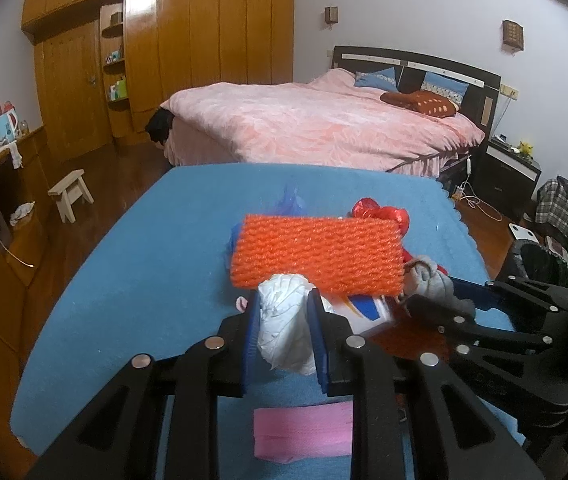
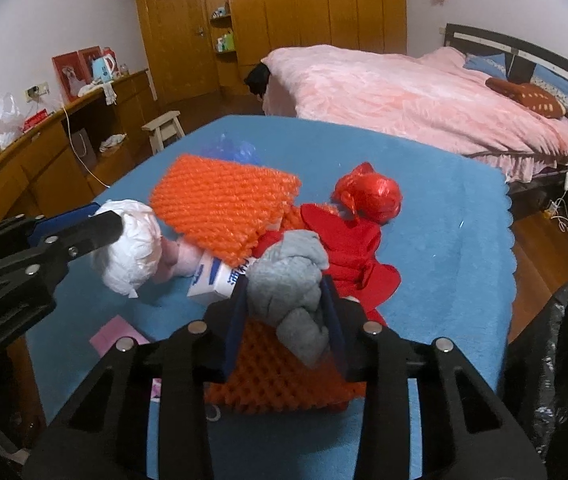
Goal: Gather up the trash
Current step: 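Grasp the white tissue with the left tool while the right tool grasps the grey sock, then carry both items over the bin and open both tools to drop them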
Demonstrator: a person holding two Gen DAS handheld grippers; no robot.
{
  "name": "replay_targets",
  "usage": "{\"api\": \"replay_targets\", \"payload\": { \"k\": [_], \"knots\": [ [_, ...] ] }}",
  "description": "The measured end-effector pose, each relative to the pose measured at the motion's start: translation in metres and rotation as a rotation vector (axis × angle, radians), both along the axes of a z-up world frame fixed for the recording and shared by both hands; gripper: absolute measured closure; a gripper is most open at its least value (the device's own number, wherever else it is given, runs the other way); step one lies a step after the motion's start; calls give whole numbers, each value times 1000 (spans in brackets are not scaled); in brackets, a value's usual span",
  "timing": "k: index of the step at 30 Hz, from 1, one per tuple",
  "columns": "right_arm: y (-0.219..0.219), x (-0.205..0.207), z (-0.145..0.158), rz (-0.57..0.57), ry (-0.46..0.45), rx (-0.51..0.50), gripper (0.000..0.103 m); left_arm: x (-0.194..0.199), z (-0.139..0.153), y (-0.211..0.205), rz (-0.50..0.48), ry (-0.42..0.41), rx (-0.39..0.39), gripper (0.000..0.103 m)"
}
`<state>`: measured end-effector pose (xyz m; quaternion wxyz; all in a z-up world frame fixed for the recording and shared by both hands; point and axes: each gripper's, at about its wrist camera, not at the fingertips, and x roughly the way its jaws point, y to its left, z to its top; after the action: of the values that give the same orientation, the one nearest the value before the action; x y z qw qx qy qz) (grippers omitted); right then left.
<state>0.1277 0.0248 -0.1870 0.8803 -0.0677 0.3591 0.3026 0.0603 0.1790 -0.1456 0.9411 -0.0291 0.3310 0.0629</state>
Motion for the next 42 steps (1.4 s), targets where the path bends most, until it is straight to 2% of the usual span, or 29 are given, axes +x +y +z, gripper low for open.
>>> {"api": "replay_targets", "payload": {
  "k": [10,21,32,42],
  "knots": [
    [-38,-16,45,-42,-48,91,68,-3,28,-28,-53,-55,-5,79],
    [-119,-33,81,-174,-125,125,68,7,48,-94,-188,-97,-23,79],
    [-226,-46,73,-398,-136,88,68,26,57,-188,-389,-114,-49,79],
    [-305,-59,50,-569,-107,60,68,40,45,-270,-550,-84,-77,79]
  ]
}}
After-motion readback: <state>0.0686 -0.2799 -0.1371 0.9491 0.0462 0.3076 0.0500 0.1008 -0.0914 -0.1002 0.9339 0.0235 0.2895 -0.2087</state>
